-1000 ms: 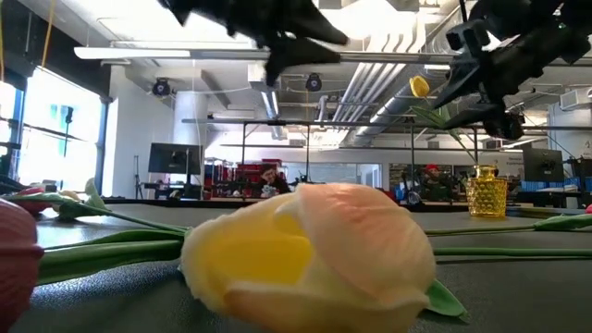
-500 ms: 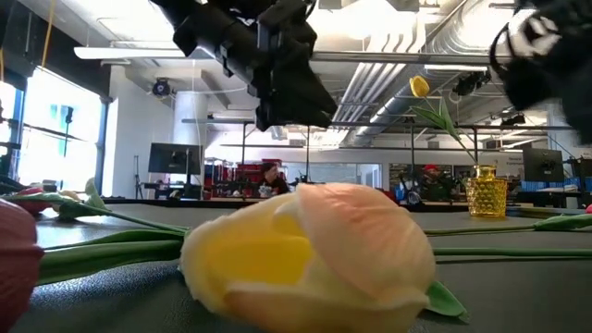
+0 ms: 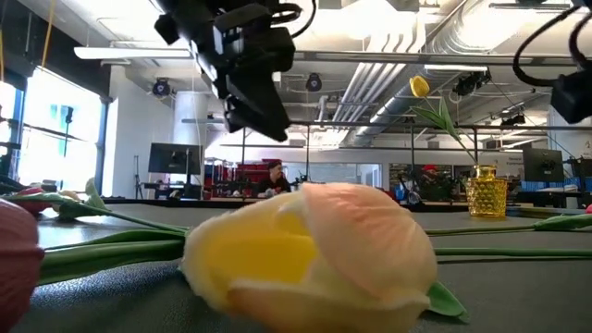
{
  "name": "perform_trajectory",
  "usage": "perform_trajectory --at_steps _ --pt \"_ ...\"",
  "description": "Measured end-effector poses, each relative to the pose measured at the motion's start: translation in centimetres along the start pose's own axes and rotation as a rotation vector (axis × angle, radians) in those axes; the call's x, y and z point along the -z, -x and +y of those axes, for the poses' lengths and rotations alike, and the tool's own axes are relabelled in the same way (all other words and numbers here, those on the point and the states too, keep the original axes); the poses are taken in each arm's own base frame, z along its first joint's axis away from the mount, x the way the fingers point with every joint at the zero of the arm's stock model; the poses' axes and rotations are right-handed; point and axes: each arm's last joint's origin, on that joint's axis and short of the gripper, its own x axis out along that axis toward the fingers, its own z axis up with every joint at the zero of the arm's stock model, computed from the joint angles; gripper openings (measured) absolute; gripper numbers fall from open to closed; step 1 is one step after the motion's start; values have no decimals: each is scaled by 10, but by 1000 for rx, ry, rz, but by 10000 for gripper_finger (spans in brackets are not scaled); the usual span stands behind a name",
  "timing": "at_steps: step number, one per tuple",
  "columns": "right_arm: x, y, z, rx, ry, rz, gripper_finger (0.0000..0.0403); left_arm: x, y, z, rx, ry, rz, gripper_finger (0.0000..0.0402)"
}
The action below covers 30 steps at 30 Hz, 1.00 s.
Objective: Sort flowers into vase by color
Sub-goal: Put the yellow flower into the yellow vase
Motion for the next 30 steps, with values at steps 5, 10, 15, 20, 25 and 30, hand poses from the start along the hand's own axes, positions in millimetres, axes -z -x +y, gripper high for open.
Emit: perform_trajectory --at_steps 5,10,15,20,25,30 --pt "-8 -18 12 12 121 -7 151 -5 5 2 2 42 -37 117" --pt "-9 -29 20 5 256 -1 151 -5 5 2 9 83 -34 117" --pt "-7 -36 20 40 435 24 151 -5 5 3 7 85 -36 117" --pt "-7 -40 20 66 508 40 151 -7 6 8 -3 97 -41 117" --pt "-9 -41 19 100 515 3 144 -8 7 14 -14 111 -48 117" --pt "-9 -41 19 97 515 9 92 -11 7 16 -12 114 -68 117"
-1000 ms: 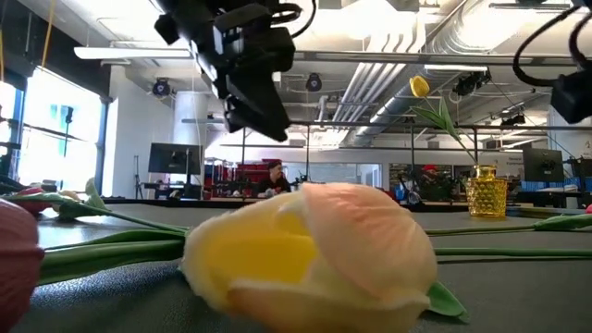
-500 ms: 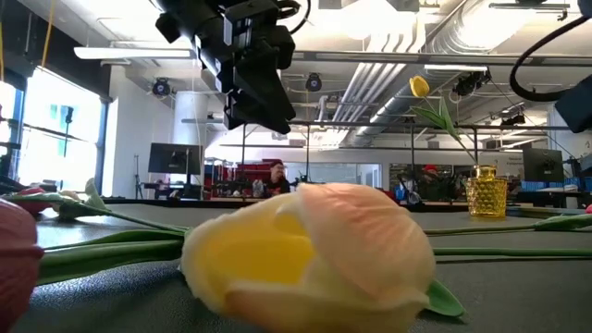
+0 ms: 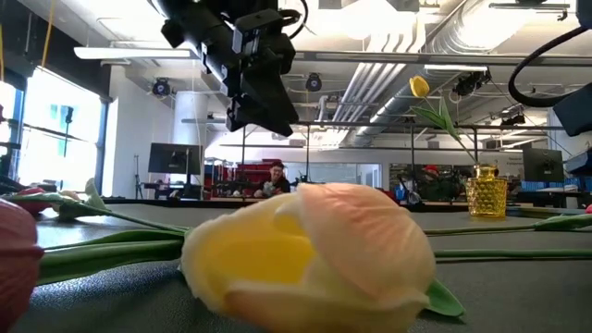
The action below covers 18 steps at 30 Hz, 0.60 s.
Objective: Sort flowers into vase by color
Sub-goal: Put the yellow flower into the yellow vase
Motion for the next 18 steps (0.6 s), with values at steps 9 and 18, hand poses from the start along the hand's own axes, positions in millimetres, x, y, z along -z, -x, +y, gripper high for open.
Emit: perform_trajectory --at_steps 9,18 --pt "3 -1 3 -4 96 15 21 -9 1 -4 38 -14 -93 117" --pt "-4 5 4 -138 -33 74 5 -16 1 -7 71 -10 -165 117"
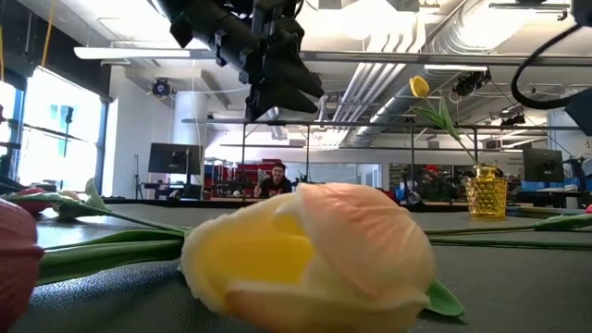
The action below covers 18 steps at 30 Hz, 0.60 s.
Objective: Sort flowers into vase by color
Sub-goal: Put the yellow flower into the yellow vase
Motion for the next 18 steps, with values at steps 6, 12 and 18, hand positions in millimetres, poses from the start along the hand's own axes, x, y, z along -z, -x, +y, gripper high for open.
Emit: perform_trajectory --at_steps 6,12,18 --pt "-20 24 9 -68 -65 -85 2 -6 0 -3 28 -81 -66 117" --pt "-49 60 4 -41 -168 -239 1 -19 2 -9 76 -160 -199 117" --pt "-70 92 -13 -170 -574 -299 1 -27 5 -18 203 -315 -259 117"
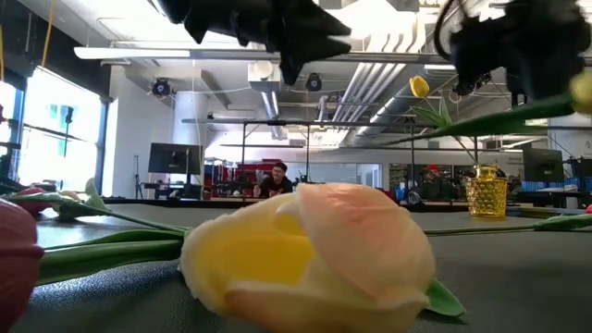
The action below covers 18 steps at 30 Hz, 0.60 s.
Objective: Sort flowers into vase by color
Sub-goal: Put the yellow flower into the yellow vase
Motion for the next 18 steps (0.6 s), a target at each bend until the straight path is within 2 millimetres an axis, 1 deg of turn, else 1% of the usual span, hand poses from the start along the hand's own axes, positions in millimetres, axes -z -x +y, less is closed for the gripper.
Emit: perform_trajectory --at_steps 4,8,11,14,18 --pt "-17 14 4 -95 -168 -20 1 -4 -2 -9 18 -100 47 117" --pt "-32 26 10 -208 -246 -68 1 -1 -4 -19 -16 -249 84 117" --pt "-42 35 16 -304 -266 -82 1 1 -5 -24 -117 -333 95 117" --pt "-48 44 22 -382 -248 -94 1 3 -6 -29 -187 -416 111 120" --pt "-52 52 25 -423 -251 -87 0 4 -7 -34 -204 -480 121 135"
